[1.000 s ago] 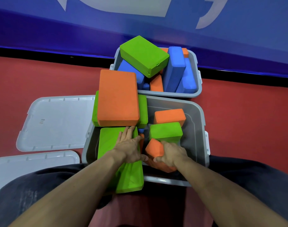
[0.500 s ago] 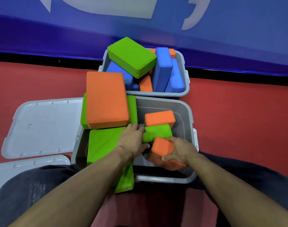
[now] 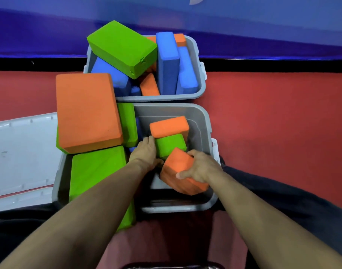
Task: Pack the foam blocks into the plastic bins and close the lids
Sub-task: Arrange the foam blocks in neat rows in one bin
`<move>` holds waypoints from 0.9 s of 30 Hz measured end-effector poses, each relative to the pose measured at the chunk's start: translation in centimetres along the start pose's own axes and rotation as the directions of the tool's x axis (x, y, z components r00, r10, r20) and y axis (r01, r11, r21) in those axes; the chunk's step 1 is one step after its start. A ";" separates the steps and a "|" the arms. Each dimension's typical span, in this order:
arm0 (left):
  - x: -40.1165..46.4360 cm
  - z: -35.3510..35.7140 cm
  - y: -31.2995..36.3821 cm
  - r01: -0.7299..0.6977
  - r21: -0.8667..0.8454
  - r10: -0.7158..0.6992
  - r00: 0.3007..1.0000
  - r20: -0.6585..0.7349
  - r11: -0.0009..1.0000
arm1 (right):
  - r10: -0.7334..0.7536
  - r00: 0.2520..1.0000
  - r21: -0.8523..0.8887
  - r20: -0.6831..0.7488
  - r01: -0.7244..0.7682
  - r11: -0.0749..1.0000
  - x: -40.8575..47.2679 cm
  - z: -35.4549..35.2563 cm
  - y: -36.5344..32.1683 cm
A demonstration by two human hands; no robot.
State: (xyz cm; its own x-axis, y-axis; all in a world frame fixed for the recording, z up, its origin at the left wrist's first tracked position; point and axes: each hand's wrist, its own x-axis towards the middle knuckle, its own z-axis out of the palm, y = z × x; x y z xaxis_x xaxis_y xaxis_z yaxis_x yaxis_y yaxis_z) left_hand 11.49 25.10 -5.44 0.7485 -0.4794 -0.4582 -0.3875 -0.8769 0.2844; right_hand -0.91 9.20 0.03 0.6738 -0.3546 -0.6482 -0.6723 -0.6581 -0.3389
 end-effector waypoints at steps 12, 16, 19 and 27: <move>0.0 -0.5 1.6 0.033 0.126 -0.033 0.999 -0.004 0.991 | 0.095 0.995 0.018 -0.003 -0.095 0.995 -0.2 0.0 -0.2; 0.2 -0.6 1.0 0.102 0.013 -0.102 0.993 0.066 0.995 | 0.191 0.973 0.128 -0.128 -0.175 0.976 -0.5 -0.6 -0.5; 0.0 -0.6 0.2 0.139 -0.019 -0.137 0.987 0.083 0.990 | 0.275 0.951 0.255 -0.140 -0.234 0.938 0.1 -1.7 -0.4; -1.4 -0.5 1.3 0.203 0.105 -0.206 0.979 0.014 0.974 | 0.310 0.939 0.276 -0.148 -0.262 0.925 -0.1 -0.7 -0.6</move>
State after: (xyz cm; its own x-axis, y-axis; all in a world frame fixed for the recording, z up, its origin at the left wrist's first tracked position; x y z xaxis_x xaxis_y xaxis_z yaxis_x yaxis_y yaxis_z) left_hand 10.24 24.68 -4.02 0.8044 -0.2893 -0.5189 -0.2820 -0.9547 0.0951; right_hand -0.35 9.16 0.82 0.4699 -0.6349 -0.6133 -0.8827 -0.3329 -0.3317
